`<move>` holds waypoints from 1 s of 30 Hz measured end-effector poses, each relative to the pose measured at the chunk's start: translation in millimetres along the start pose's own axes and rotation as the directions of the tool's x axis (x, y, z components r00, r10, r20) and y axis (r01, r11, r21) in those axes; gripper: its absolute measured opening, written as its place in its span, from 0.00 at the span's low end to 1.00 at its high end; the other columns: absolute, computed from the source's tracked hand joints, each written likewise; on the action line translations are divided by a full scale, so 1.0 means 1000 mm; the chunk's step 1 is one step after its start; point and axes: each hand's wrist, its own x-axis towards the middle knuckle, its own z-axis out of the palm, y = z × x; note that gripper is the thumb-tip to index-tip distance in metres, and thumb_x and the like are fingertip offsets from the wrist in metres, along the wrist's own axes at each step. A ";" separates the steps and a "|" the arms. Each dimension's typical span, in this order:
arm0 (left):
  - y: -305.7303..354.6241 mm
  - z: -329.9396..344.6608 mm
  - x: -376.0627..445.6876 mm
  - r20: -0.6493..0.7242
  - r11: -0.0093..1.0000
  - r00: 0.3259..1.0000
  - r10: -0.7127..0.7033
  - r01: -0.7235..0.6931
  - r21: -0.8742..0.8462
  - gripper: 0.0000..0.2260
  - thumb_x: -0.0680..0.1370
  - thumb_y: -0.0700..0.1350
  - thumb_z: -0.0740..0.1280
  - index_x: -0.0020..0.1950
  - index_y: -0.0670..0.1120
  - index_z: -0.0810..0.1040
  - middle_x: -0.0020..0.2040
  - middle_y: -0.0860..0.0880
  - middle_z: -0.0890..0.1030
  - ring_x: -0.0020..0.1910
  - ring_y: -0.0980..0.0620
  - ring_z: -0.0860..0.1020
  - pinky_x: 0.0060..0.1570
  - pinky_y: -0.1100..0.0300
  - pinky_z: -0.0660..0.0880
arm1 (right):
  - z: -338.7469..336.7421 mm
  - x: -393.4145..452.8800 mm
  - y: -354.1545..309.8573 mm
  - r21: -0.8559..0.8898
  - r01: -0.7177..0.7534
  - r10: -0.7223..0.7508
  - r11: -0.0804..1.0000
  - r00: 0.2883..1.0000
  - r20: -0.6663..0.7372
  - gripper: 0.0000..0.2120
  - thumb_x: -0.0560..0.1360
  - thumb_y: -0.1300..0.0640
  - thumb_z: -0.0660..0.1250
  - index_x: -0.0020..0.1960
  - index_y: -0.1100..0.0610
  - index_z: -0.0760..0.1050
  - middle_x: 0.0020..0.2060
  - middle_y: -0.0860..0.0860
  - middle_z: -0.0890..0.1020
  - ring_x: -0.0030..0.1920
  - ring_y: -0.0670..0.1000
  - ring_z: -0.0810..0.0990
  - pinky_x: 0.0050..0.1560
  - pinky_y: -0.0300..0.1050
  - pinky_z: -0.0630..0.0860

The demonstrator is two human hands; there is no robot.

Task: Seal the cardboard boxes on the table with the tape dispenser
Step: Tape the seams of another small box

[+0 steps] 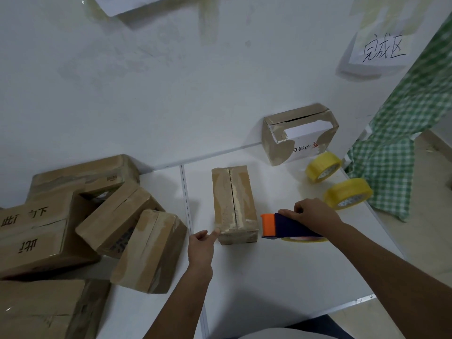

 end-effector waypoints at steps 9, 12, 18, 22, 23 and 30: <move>0.006 -0.003 -0.006 0.089 0.831 0.973 0.214 -0.229 0.506 0.41 0.75 0.61 0.69 0.79 0.43 0.55 0.80 0.46 0.47 0.75 0.42 0.61 0.72 0.44 0.64 | 0.000 -0.001 -0.007 0.070 0.003 0.001 0.998 0.998 -0.055 0.26 0.73 0.29 0.58 0.32 0.49 0.74 0.29 0.46 0.77 0.32 0.44 0.76 0.33 0.39 0.68; 0.008 0.003 -0.010 0.114 0.851 0.980 0.164 -0.198 0.486 0.40 0.79 0.60 0.63 0.80 0.41 0.47 0.81 0.43 0.46 0.76 0.41 0.61 0.69 0.50 0.65 | 0.004 0.000 -0.011 0.022 -0.007 0.009 1.000 0.998 -0.069 0.27 0.73 0.28 0.56 0.33 0.49 0.74 0.30 0.46 0.78 0.32 0.45 0.76 0.33 0.40 0.70; 0.018 -0.023 0.007 0.097 0.996 0.995 0.006 -0.014 0.087 0.11 0.86 0.43 0.55 0.68 0.45 0.69 0.49 0.47 0.74 0.45 0.50 0.77 0.47 0.54 0.75 | 0.005 -0.001 -0.011 0.015 -0.015 0.016 1.000 0.998 -0.066 0.29 0.73 0.28 0.56 0.34 0.52 0.77 0.30 0.48 0.79 0.32 0.46 0.77 0.33 0.40 0.71; 0.021 -0.034 0.013 -0.018 0.874 0.973 0.229 -0.197 0.443 0.12 0.85 0.43 0.57 0.66 0.42 0.72 0.61 0.41 0.75 0.59 0.44 0.77 0.63 0.53 0.70 | 0.006 -0.001 -0.011 -0.004 -0.019 0.019 1.000 0.999 -0.047 0.28 0.72 0.27 0.56 0.35 0.50 0.76 0.31 0.47 0.79 0.33 0.46 0.78 0.33 0.40 0.71; 0.017 -0.034 0.009 0.004 0.728 0.905 0.425 -0.345 0.592 0.17 0.84 0.44 0.58 0.72 0.42 0.69 0.69 0.42 0.71 0.67 0.44 0.72 0.66 0.56 0.66 | 0.007 -0.001 -0.011 -0.003 -0.020 0.020 1.000 0.998 -0.053 0.28 0.72 0.27 0.56 0.35 0.50 0.76 0.31 0.47 0.79 0.33 0.46 0.78 0.33 0.40 0.72; 0.001 -0.018 0.005 0.855 -0.269 0.356 0.378 -0.841 0.470 0.26 0.86 0.49 0.50 0.81 0.56 0.41 0.80 0.58 0.39 0.78 0.57 0.35 0.77 0.54 0.38 | 0.007 -0.001 -0.009 0.017 -0.015 0.016 1.000 0.998 -0.058 0.29 0.73 0.27 0.56 0.33 0.51 0.75 0.29 0.48 0.78 0.32 0.46 0.77 0.34 0.40 0.72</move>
